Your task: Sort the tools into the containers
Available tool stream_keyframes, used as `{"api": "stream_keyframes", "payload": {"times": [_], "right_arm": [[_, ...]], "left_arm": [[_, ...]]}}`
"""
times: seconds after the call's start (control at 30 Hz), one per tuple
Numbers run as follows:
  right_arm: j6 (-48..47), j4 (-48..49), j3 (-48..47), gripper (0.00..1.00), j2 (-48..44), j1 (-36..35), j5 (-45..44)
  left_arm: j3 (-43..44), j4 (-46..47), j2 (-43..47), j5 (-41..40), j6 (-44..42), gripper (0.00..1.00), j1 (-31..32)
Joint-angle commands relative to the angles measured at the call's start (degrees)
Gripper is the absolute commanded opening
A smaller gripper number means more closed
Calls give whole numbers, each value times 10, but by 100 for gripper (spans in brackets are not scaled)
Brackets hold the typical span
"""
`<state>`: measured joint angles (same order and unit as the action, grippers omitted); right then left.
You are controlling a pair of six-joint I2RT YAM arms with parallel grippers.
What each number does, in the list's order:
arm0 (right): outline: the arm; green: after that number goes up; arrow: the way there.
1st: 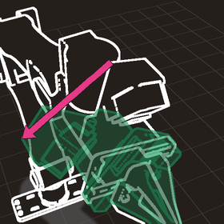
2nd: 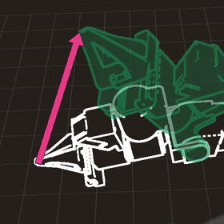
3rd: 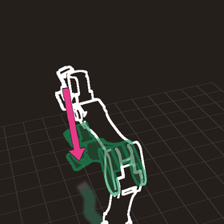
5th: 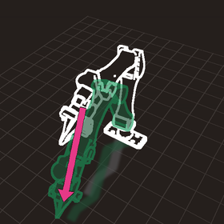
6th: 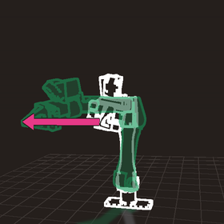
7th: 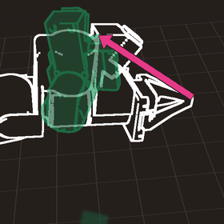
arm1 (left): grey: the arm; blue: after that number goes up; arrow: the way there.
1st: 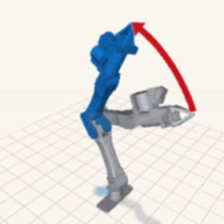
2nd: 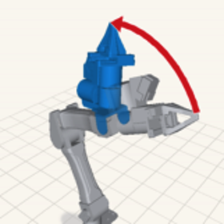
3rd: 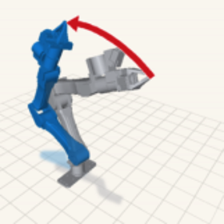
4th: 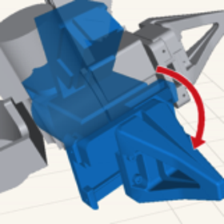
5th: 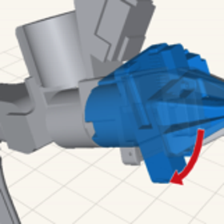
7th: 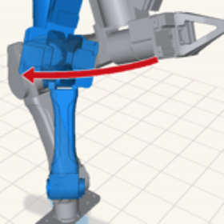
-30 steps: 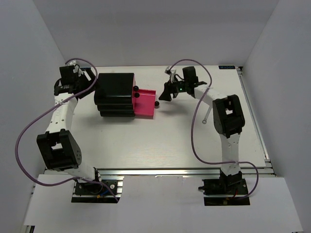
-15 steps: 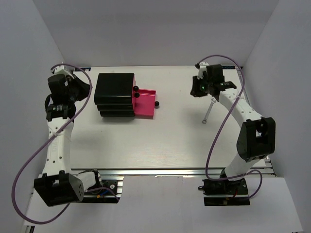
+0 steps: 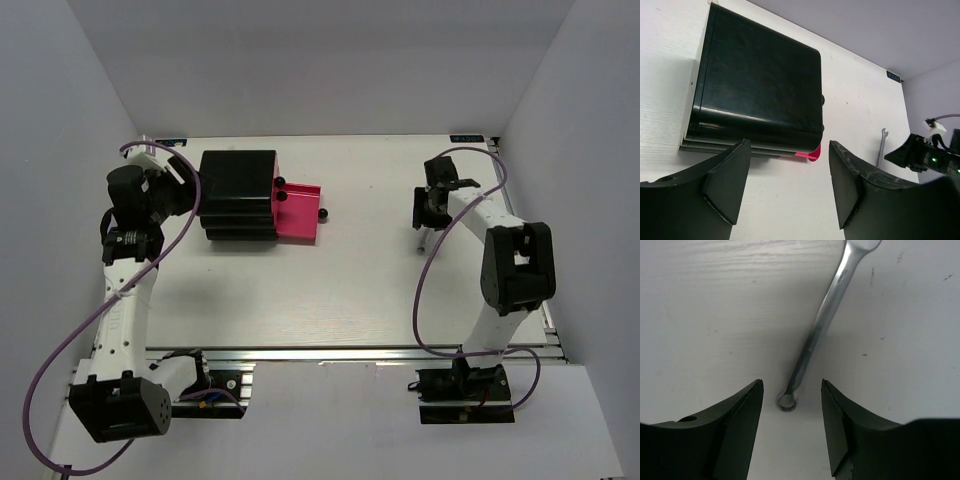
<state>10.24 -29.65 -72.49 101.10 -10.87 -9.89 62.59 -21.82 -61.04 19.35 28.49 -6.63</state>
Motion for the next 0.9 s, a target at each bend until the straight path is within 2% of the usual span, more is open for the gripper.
{"api": "stream_keyframes", "payload": {"times": [0.0, 0.47, 0.77, 0.87], "right_arm": [[16, 21, -41, 56, 33, 14, -48], [40, 35, -94, 51, 132, 38, -30], [66, 38, -44, 47, 128, 39, -23], [72, 48, -16, 40, 120, 39, -23]], "left_arm": [[1, 0, 27, 8, -5, 73, 1], [-11, -17, 52, -27, 10, 73, 1], [-1, -30, 55, -43, 13, 73, 1], [-2, -30, 55, -45, 12, 73, 1]]}}
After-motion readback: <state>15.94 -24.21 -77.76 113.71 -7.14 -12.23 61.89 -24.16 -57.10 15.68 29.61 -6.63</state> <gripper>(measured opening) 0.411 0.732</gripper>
